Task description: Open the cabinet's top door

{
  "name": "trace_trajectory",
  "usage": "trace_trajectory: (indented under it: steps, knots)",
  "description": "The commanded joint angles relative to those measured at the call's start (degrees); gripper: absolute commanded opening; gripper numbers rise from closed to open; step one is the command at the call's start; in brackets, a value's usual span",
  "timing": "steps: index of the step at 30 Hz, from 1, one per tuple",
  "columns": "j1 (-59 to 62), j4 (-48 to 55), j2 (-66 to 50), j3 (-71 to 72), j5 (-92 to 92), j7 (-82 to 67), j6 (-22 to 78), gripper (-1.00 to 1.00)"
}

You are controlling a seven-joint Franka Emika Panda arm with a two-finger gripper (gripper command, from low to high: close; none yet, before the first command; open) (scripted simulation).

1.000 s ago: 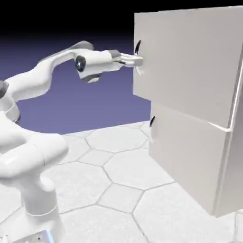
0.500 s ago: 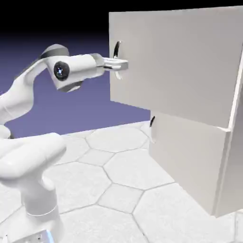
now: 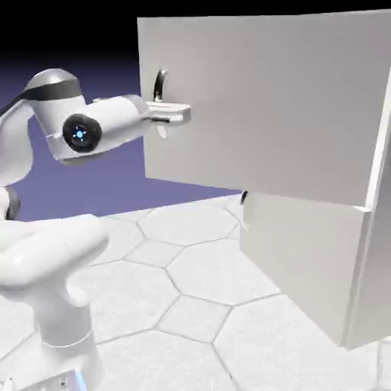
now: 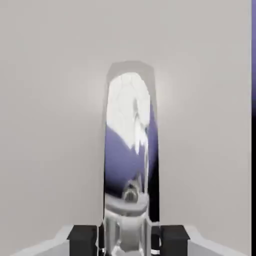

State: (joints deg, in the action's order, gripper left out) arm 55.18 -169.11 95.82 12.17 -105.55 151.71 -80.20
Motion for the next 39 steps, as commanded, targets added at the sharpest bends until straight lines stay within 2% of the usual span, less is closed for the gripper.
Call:
trace_trajectory:
  steps: [1, 9, 18, 39]
  knots:
    - [0.2, 0.1, -1.5, -2.1, 2.0, -1.2, 1.7, -1.0]
    - [0.1, 4.7, -17.3, -17.4, 18.9, -12.3, 13.5, -1.0]
    - [-4.9, 14.8, -36.0, -29.8, 34.4, -23.3, 23.4, -1.0]
    - [-26.4, 52.8, -79.6, -55.6, 55.1, -47.9, 52.1, -1.0]
